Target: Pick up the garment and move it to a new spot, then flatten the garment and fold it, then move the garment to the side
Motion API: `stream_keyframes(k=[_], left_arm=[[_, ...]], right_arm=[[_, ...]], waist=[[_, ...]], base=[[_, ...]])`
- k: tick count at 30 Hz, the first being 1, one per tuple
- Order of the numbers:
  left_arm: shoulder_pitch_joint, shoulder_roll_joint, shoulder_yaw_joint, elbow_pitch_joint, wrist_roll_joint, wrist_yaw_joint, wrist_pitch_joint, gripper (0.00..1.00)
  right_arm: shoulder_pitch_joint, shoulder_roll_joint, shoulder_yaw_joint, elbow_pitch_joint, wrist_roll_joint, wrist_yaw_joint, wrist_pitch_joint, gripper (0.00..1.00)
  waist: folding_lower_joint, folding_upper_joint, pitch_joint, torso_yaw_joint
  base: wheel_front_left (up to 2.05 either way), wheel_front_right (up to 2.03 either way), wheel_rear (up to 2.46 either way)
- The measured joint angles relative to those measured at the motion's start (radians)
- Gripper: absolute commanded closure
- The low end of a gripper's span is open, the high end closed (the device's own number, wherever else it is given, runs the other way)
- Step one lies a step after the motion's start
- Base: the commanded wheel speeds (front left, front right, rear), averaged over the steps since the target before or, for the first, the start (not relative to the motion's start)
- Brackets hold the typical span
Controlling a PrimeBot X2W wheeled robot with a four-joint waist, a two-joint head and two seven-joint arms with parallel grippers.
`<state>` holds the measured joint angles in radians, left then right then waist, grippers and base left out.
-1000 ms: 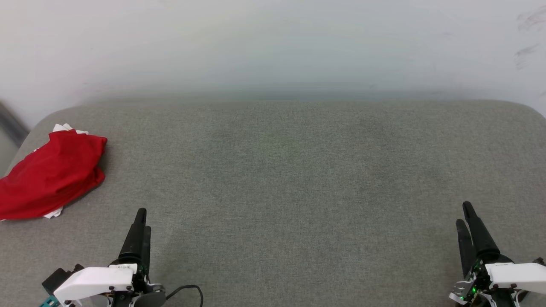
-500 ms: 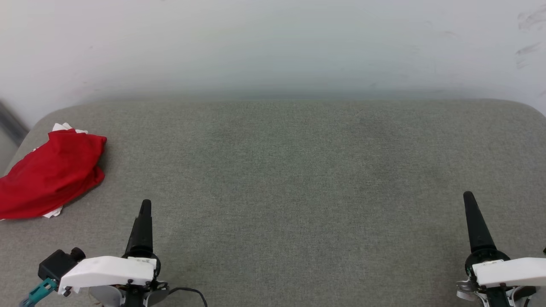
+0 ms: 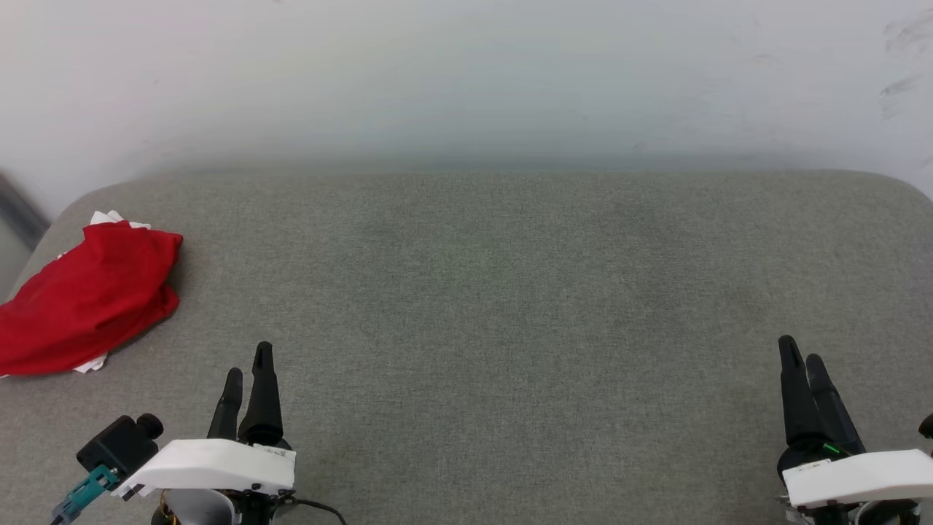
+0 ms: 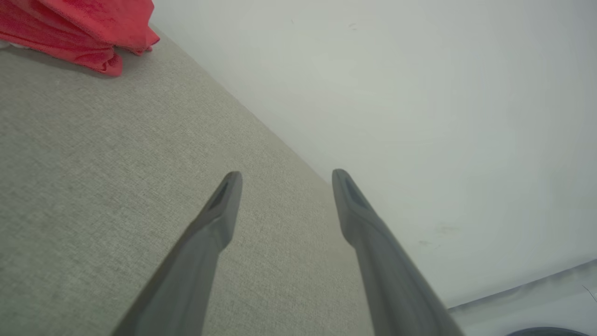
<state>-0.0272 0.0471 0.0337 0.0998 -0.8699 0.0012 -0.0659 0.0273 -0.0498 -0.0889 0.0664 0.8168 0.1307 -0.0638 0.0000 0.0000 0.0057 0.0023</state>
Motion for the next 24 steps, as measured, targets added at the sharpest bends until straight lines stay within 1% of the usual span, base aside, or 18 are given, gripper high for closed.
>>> stream_keyframes(k=[1,8,24], left_arm=[[0.002,0.0,-0.006,-0.008,0.044,0.005,-0.01,0.0],[0.007,0.0,-0.022,-0.022,0.142,0.009,-0.032,0.0],[0.026,0.001,-0.048,-0.037,0.328,0.009,-0.078,0.0]], right_arm=[[0.004,0.0,0.002,-0.007,-0.044,0.0,-0.011,0.0],[0.019,0.0,0.004,-0.028,-0.133,0.0,-0.034,0.0],[0.046,0.0,0.013,-0.064,-0.315,0.0,-0.078,0.0]], waist=[[0.0001,0.0,-0.001,0.001],[0.0,0.0,-0.001,0.002],[0.0,0.0,-0.001,0.004]], base=[[0.0,0.0,0.0],[0.0,0.0,0.0],[0.0,0.0,0.0]])
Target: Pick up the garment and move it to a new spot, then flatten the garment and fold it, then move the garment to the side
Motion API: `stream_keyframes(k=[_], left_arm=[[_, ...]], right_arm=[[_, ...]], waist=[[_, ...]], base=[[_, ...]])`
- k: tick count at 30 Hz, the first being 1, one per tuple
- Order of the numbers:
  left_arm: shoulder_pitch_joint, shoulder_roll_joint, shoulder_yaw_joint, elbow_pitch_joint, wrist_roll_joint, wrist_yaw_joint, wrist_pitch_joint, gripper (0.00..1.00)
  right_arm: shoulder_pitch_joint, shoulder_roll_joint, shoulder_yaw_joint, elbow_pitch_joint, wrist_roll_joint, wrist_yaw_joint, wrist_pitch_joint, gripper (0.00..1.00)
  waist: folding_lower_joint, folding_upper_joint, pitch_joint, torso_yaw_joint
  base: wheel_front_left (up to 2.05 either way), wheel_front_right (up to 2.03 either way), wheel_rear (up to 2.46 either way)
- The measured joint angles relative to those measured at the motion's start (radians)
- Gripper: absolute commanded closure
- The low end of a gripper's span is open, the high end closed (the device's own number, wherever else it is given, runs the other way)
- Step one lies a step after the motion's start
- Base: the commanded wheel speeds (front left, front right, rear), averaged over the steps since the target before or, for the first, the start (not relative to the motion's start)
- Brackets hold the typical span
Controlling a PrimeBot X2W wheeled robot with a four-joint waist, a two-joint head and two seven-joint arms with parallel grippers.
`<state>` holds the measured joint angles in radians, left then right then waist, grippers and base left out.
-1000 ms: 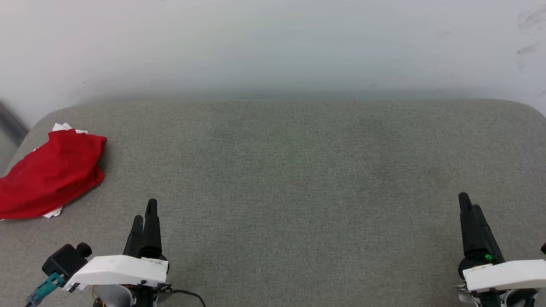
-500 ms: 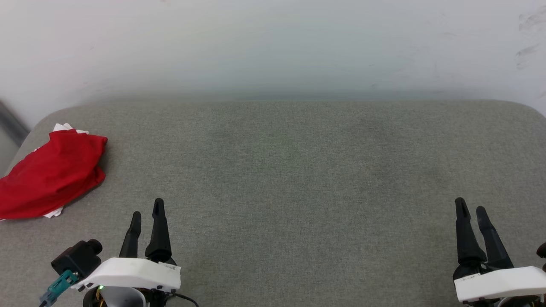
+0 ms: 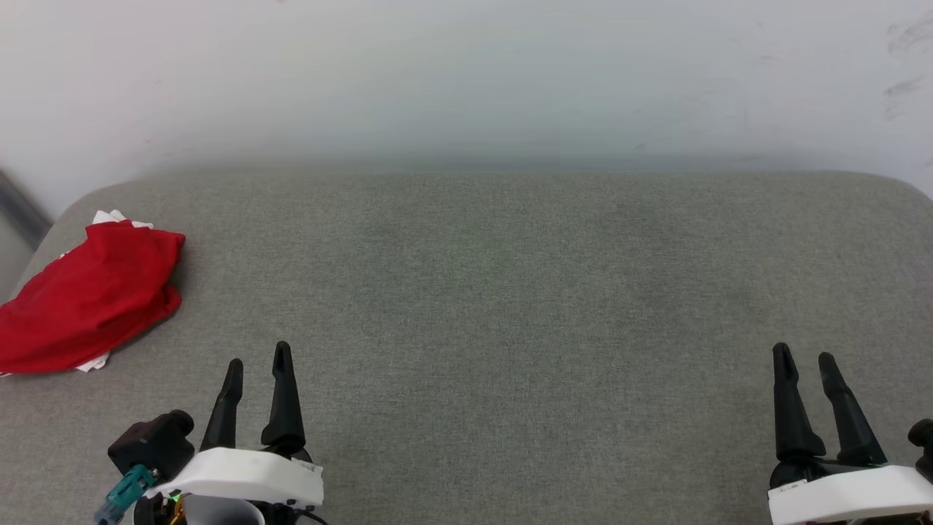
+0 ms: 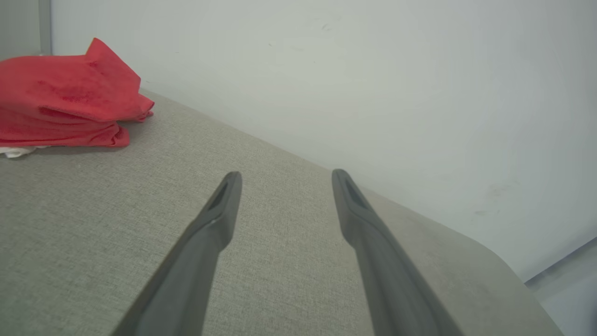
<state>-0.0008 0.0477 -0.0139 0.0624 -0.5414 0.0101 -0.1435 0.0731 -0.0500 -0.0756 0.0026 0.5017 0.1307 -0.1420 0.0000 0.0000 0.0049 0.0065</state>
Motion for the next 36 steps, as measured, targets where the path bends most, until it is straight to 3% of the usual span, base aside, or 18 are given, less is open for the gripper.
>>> stream_keyframes(k=[36], left_arm=[[0.033,0.001,-0.044,0.007,0.308,0.013,-0.081,0.0]], right_arm=[[0.057,0.0,0.01,-0.049,-0.32,0.0,-0.083,0.0]], waist=[[0.0,0.0,0.002,0.006]], base=[[0.0,0.0,0.0]])
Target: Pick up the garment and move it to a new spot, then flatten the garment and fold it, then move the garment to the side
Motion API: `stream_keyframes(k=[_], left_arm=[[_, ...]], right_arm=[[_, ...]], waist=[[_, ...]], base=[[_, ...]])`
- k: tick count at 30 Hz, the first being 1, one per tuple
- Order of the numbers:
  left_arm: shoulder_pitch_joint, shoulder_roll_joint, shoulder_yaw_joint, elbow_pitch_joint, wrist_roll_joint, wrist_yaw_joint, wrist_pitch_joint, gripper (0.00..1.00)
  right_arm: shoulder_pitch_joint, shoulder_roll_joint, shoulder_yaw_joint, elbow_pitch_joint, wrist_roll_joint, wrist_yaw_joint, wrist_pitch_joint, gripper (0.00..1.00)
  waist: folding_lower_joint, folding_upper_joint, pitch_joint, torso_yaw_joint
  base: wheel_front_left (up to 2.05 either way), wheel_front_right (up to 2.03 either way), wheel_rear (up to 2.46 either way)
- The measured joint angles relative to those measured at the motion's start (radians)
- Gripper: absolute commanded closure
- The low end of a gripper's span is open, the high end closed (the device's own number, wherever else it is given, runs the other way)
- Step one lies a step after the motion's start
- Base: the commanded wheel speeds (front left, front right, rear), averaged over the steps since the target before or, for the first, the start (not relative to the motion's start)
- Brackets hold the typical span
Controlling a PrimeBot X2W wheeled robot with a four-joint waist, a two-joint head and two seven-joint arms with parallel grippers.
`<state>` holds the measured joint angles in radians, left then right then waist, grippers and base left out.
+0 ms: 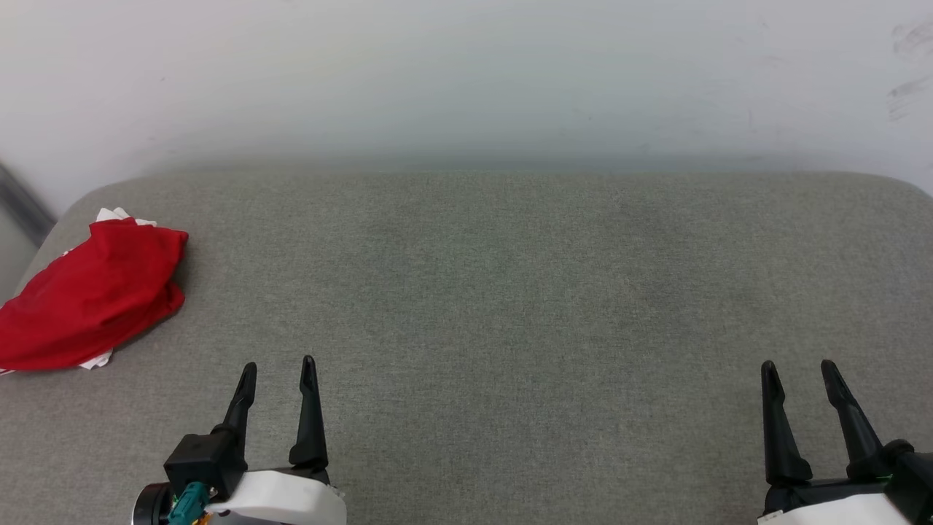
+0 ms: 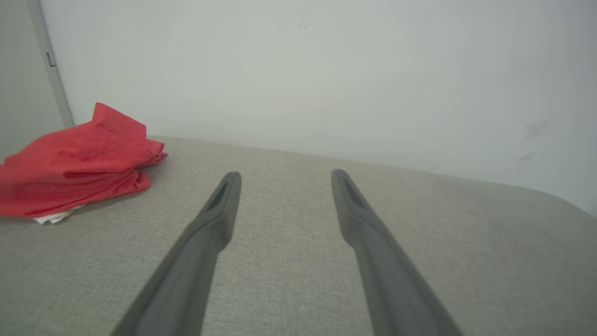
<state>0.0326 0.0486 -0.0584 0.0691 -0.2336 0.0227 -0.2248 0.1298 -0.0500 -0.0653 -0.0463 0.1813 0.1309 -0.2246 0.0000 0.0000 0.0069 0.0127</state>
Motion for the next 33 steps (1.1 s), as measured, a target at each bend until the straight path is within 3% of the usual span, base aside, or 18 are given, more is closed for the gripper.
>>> stream_keyframes(k=[20,33], left_arm=[[0.014,0.0,-0.017,0.003,0.111,0.014,-0.035,0.0],[0.019,0.001,-0.016,0.02,0.097,0.017,-0.038,0.0]], right_arm=[[0.021,0.0,0.004,-0.021,-0.112,0.0,-0.036,0.0],[0.025,0.0,0.005,-0.012,-0.073,0.0,-0.038,0.0]], waist=[[0.0,0.0,0.001,0.004],[0.0,0.0,-0.001,0.002]], base=[[0.0,0.0,0.0],[0.0,0.0,0.0]])
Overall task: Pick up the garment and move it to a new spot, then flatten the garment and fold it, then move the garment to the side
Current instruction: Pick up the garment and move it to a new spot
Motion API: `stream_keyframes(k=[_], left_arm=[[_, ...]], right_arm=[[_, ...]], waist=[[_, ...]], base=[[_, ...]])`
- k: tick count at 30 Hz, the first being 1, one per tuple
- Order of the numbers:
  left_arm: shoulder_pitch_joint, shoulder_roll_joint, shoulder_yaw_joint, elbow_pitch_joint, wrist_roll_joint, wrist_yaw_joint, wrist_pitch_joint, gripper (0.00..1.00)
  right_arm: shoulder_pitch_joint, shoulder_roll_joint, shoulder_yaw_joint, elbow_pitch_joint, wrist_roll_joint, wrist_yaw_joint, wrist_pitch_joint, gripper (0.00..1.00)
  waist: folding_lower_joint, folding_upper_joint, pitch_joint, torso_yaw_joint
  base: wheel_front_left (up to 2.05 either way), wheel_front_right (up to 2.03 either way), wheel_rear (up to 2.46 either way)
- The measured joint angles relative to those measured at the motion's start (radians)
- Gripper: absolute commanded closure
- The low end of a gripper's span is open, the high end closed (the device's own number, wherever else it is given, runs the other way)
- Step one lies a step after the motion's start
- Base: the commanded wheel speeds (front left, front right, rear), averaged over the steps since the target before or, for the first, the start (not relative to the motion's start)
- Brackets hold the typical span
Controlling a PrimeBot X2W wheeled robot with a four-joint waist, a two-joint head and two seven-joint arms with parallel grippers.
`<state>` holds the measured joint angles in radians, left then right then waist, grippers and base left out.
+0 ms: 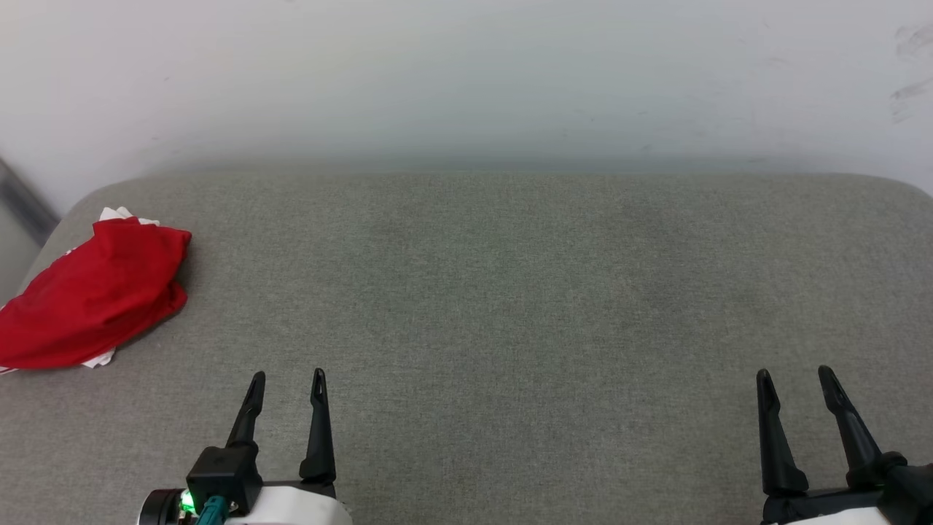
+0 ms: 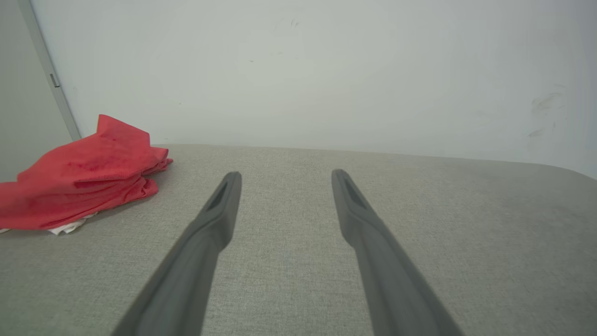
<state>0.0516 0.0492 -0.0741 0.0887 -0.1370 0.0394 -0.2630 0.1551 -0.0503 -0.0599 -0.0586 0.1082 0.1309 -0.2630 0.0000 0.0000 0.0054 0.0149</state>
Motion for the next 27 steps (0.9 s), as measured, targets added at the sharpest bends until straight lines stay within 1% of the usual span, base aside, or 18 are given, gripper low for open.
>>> stream_keyframes(k=[6,21,27], left_arm=[[0.0,0.0,-0.002,0.007,-0.009,0.0,0.0,0.0],[0.0,0.0,0.005,0.012,-0.012,0.005,0.0,0.0],[-0.001,0.0,0.008,0.01,-0.015,0.006,0.0,0.0]], right_arm=[[0.002,0.0,-0.001,0.013,0.032,0.0,0.0,0.0],[0.009,0.0,0.0,0.022,0.034,0.0,0.0,0.0],[0.009,0.0,0.0,0.02,0.033,0.0,0.0,0.0]], waist=[[0.0,0.0,0.001,0.001],[0.0,0.0,0.004,0.004],[0.0,0.0,0.008,0.022]], base=[[0.0,0.0,0.0],[0.0,0.0,0.0],[0.0,0.0,0.0]])
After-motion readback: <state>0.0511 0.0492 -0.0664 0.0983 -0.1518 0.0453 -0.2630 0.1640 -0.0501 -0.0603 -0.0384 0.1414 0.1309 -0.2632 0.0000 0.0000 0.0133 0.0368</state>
